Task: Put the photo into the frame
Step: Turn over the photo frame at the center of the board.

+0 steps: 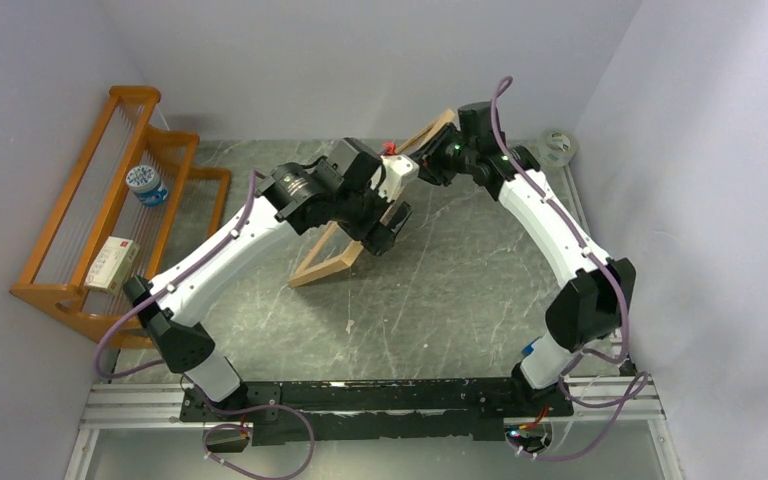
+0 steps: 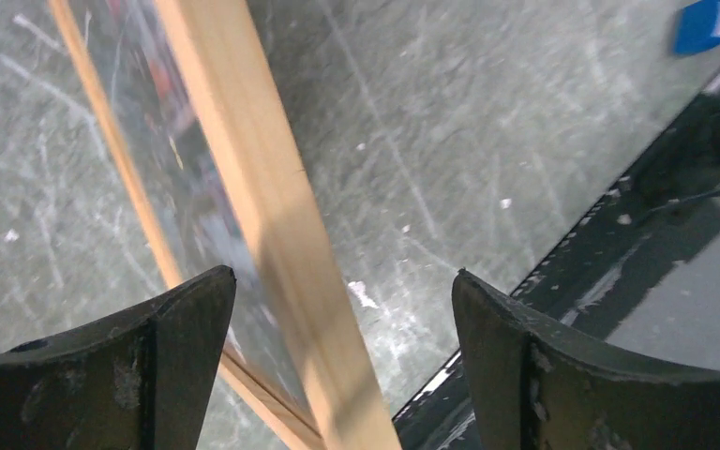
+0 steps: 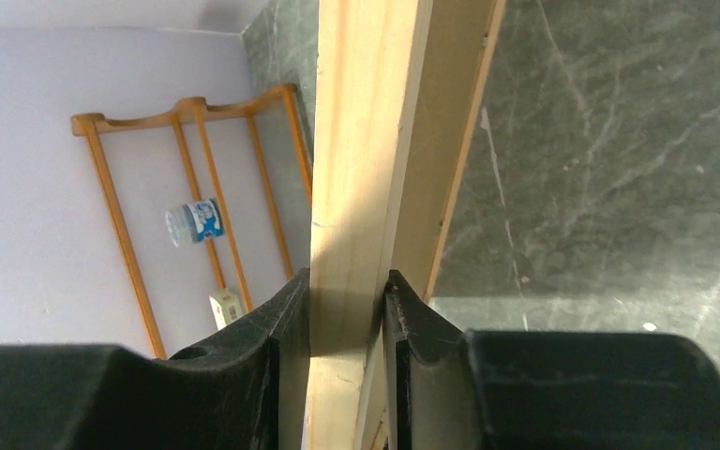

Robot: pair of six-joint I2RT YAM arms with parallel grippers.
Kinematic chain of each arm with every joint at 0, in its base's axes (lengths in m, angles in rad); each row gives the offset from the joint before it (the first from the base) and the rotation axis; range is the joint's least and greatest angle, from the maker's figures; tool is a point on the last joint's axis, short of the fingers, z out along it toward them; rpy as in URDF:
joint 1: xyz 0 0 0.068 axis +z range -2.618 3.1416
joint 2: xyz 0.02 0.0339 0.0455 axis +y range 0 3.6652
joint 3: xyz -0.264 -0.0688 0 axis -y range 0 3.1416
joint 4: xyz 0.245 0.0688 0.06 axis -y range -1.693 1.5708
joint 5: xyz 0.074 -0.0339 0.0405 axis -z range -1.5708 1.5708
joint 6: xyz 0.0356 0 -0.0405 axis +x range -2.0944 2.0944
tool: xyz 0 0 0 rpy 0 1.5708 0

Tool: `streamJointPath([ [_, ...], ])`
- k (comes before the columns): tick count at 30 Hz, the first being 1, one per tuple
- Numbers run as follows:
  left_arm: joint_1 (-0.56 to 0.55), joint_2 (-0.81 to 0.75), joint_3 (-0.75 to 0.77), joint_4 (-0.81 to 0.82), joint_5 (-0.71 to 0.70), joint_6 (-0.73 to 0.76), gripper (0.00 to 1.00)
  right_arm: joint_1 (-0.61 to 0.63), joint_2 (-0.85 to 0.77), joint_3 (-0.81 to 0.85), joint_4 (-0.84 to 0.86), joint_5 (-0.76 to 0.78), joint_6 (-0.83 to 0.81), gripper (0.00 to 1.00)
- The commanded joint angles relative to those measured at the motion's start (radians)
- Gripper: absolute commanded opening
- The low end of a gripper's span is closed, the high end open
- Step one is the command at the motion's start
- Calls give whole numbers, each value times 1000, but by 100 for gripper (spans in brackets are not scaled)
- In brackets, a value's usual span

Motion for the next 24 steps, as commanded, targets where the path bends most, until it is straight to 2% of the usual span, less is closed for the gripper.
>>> streamJointPath([
  [1,-3,-104,41,120,157,-88,91,-48,-133,-134,150,-98,-137,19],
  [5,-4,-153,-21,238,206,-203,92,-102,-229,-387,301,-200,-268,17],
  [10,34,-170,-143,297,132,-310,93,-158,-365,-695,523,-290,-302,20],
  [13,129,-149,-212,286,157,-371,91,-189,-418,-859,677,-328,-256,22],
  [17,328,-135,-357,326,286,-421,89,-203,-434,-1013,853,-345,-204,26],
  [21,460,-96,-444,356,318,-384,89,-205,-416,-1122,996,-344,-161,34],
  [24,545,-30,-464,359,304,-350,89,-211,-396,-1182,1093,-336,-137,44],
])
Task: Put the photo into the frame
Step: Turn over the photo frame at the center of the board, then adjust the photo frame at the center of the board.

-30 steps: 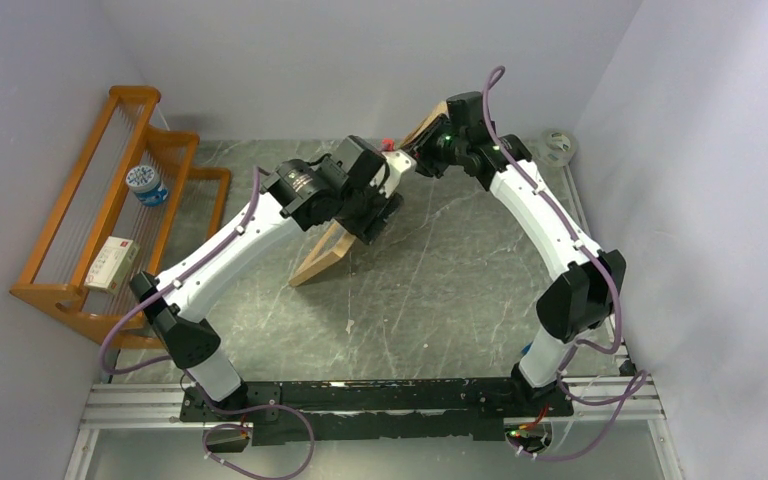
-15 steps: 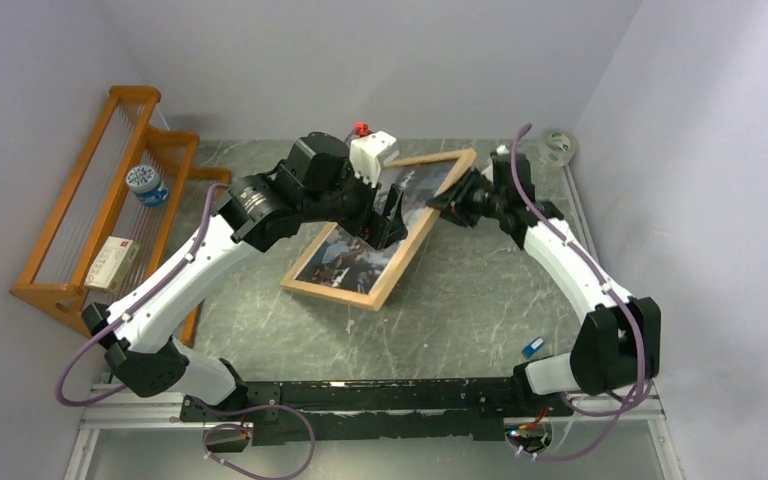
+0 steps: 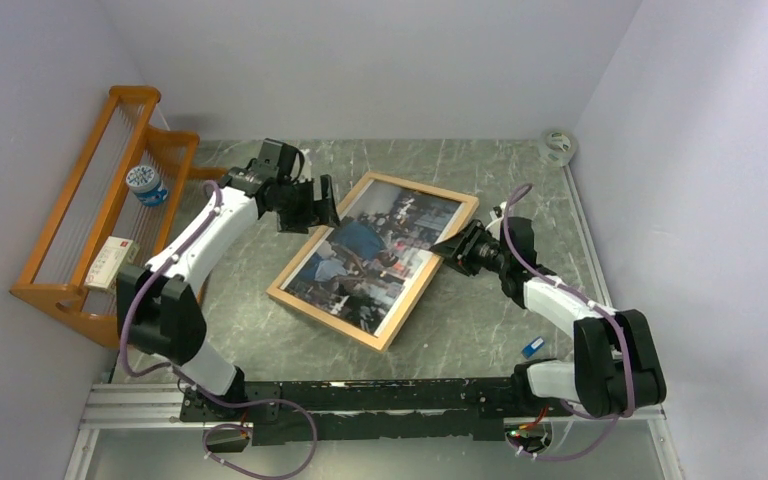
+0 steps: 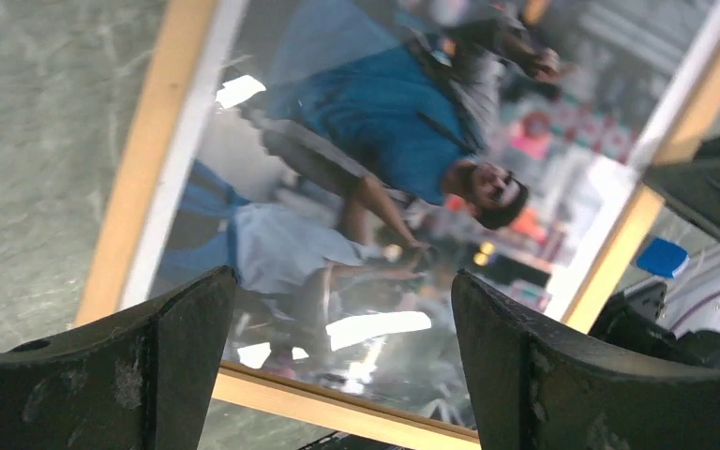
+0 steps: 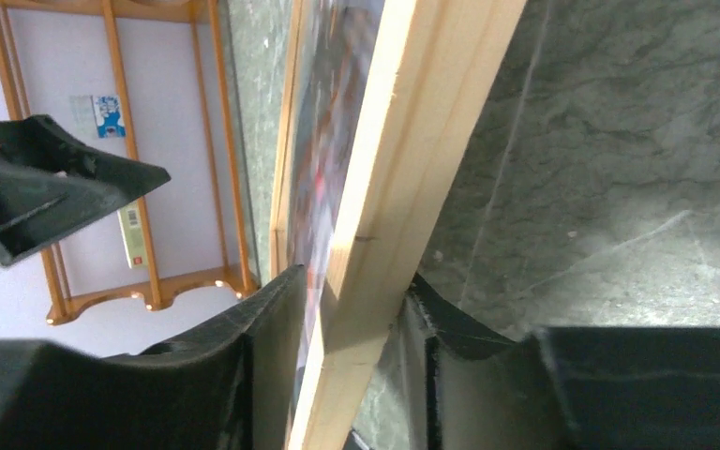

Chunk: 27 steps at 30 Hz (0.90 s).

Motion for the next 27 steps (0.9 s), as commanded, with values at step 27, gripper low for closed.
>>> streamJointPath([
  [27,271,458,33,202,235,71,80,-16,97,87,-298,460,-88,82],
])
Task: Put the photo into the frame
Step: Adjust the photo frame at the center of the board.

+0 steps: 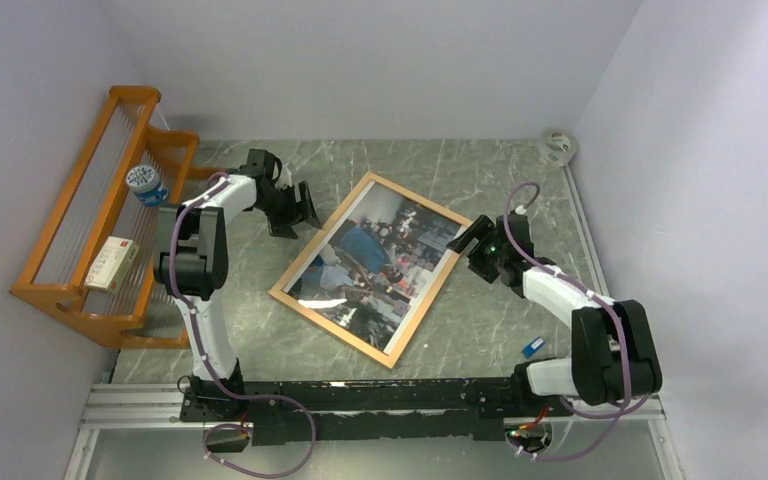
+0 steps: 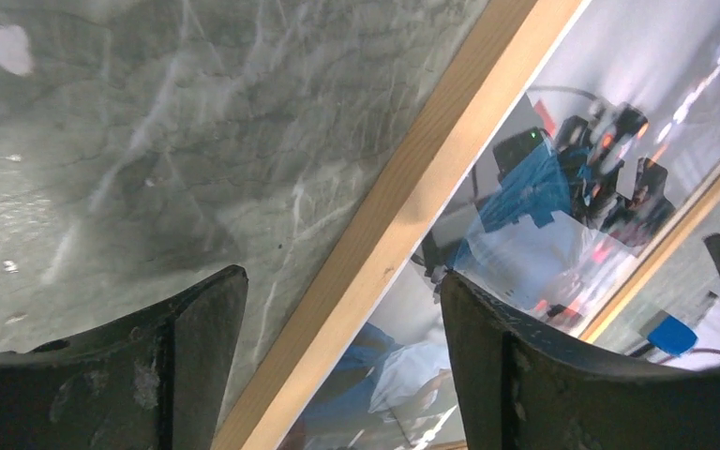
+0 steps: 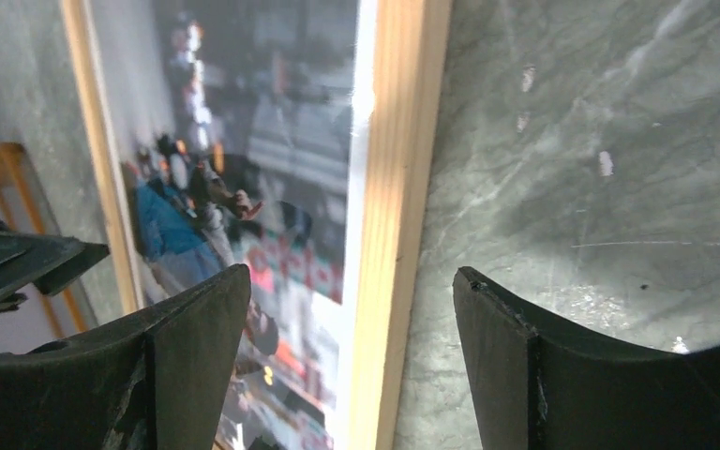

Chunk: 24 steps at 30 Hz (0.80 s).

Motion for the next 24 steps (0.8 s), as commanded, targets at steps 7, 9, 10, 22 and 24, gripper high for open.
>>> streamJointPath([
  [7,-2,0,-80,12,141,-20,66,7,225,166,-131,4,-2,78],
  [9,-3,-12,-100,7,147,-24,63,11,265,205,-108,-16,-10,77],
  [10,-3,-18,-112,2,151,-22,63,11,288,225,-93,-29,-17,77],
  [22,-84,-181,-295,-51,115,-49,60,14,618,626,61,-242,-130,75],
  [24,-141,-215,-323,-58,83,-63,62,21,680,703,54,-274,-148,75],
])
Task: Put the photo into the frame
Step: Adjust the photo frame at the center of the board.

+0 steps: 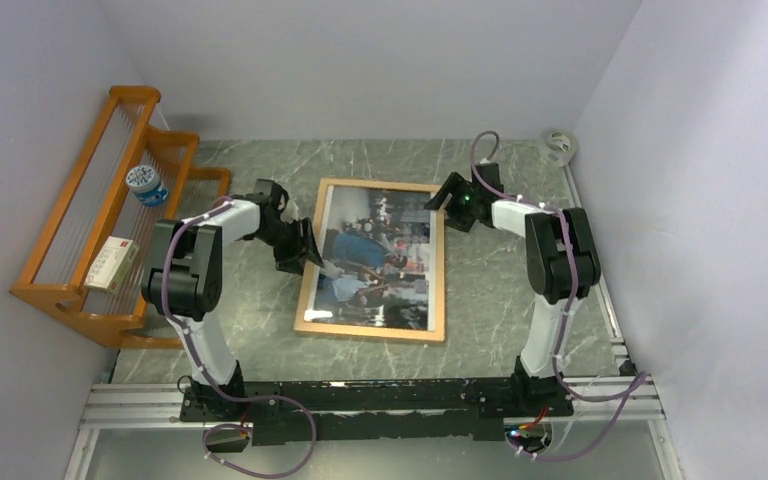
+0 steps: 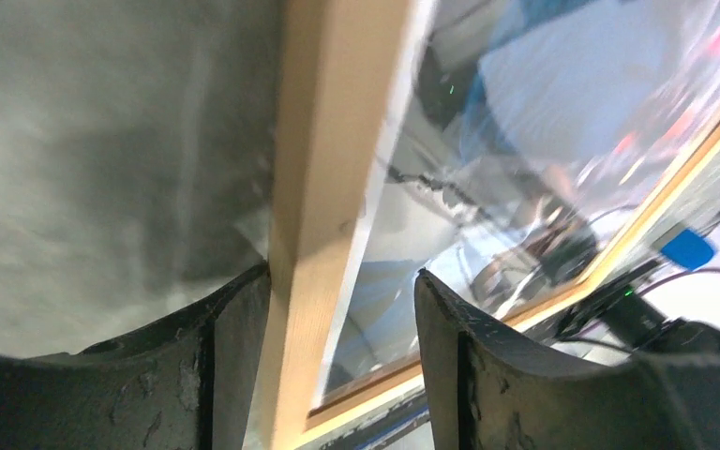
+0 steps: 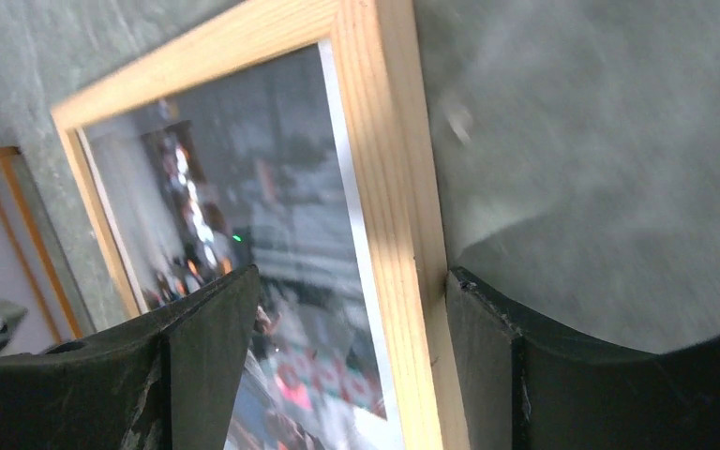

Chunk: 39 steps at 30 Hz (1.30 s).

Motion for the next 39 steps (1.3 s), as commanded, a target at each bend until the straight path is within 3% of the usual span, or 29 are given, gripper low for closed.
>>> streamJointPath([
  [1,-140,-100,-65,-52,-25,-37,63,24,107,182,98,-153,-56,75],
  [12,-361,-171,-115,-131,-125,13,75,79,364,572,3,-284,-175,75],
  [16,-365,-200,-84,-201,-208,33,82,79,353,652,-92,-198,-174,75],
  [20,-364,-235,-25,-263,-254,94,94,62,230,627,-151,-36,-156,76],
  [27,-334,-232,129,-329,-320,172,94,41,-81,432,-299,148,-158,78],
  [36,-204,60,543,-262,-332,70,91,45,-608,-173,-400,29,-22,78],
  [39,-149,164,687,-218,-282,88,90,50,-726,-281,-543,16,-21,78],
])
